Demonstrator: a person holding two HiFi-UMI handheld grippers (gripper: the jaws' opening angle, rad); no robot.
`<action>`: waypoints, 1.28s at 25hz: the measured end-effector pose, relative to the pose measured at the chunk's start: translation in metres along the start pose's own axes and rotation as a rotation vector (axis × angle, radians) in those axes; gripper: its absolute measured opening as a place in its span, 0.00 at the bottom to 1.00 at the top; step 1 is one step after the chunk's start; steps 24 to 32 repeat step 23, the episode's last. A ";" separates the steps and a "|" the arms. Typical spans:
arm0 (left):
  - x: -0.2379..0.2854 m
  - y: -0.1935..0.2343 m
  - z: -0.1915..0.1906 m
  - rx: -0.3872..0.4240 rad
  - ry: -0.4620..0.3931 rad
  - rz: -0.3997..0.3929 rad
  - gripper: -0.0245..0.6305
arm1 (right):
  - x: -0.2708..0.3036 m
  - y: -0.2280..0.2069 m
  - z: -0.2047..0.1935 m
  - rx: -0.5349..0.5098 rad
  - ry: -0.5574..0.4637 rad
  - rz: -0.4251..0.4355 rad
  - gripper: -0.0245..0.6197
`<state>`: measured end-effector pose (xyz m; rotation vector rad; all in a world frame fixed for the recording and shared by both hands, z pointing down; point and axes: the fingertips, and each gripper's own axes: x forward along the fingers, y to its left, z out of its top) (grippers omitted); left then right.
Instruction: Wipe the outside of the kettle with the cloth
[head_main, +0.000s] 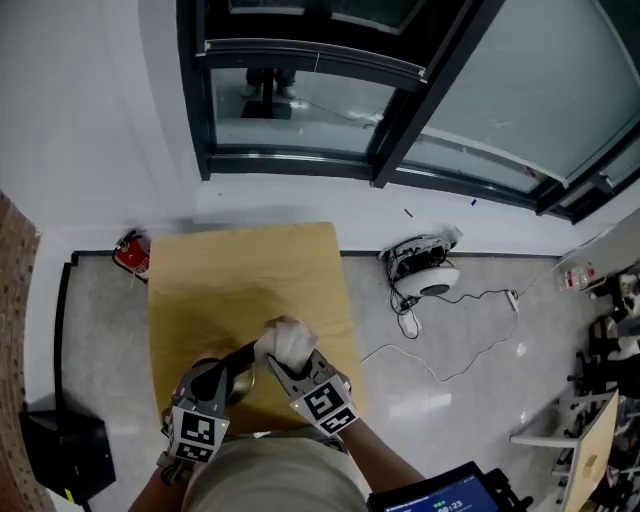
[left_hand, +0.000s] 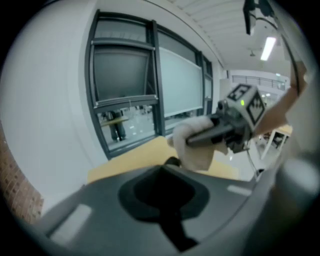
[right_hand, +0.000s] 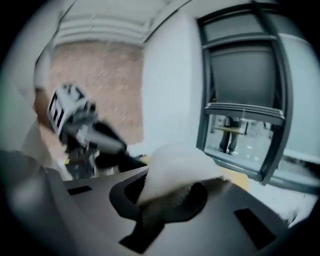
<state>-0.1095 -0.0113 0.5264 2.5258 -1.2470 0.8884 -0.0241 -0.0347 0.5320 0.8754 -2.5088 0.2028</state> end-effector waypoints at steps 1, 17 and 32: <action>0.002 0.002 0.002 -0.010 0.007 -0.003 0.04 | -0.006 -0.008 0.023 0.078 -0.073 -0.035 0.11; 0.026 -0.001 0.025 0.253 -0.120 -0.001 0.04 | -0.022 0.004 0.029 0.152 -0.083 -0.218 0.11; 0.025 0.005 0.020 0.261 -0.123 -0.001 0.04 | -0.015 0.000 0.008 0.256 -0.046 -0.251 0.11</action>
